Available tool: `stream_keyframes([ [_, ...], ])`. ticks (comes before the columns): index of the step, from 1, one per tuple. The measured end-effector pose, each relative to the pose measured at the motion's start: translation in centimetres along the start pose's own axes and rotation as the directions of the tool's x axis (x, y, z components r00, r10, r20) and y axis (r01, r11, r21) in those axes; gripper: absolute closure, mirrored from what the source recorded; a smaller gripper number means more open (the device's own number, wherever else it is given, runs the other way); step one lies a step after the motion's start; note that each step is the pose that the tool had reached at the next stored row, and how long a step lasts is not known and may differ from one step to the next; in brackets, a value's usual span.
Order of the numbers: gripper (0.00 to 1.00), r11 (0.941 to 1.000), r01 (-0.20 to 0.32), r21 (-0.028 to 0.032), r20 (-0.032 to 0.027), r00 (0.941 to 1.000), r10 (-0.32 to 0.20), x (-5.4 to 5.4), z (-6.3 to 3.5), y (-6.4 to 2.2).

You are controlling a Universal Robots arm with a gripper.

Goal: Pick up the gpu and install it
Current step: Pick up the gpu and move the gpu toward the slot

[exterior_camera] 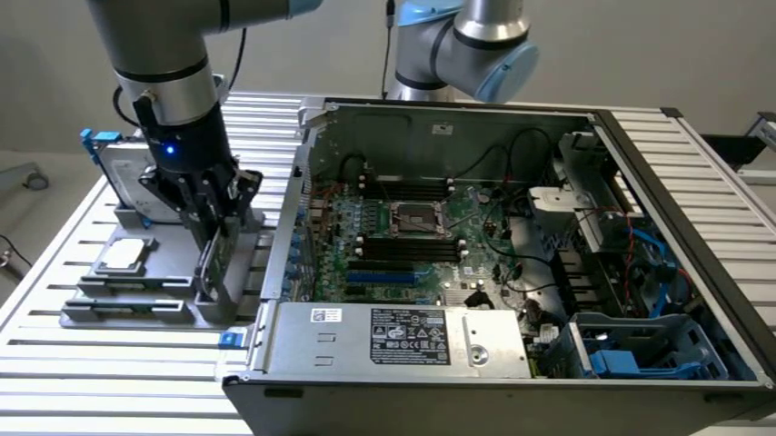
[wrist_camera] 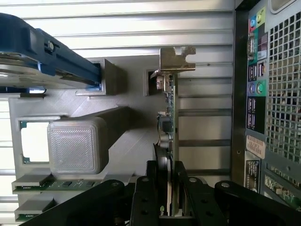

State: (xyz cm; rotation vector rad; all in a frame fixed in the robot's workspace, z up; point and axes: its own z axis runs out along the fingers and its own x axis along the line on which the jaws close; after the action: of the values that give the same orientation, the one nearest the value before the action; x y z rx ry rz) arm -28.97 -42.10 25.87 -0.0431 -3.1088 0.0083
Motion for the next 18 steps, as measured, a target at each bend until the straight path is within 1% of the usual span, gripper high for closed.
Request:
stream_keyframes([
  [4,0.73,1.0,0.0,-0.0001,0.0003,1.0,0.0,0.1,-1.55,0.25],
  [9,0.73,1.0,-0.001,-0.0002,0.0014,1.0,0.001,0.2,-3.83,0.72],
  [14,0.73,1.0,-0.001,-0.0002,0.0015,1.0,0.001,0.3,-6.09,0.96],
  [18,0.73,1.0,-0.001,-0.0002,0.0042,1.0,0.001,0.4,-7.64,0.98],
])
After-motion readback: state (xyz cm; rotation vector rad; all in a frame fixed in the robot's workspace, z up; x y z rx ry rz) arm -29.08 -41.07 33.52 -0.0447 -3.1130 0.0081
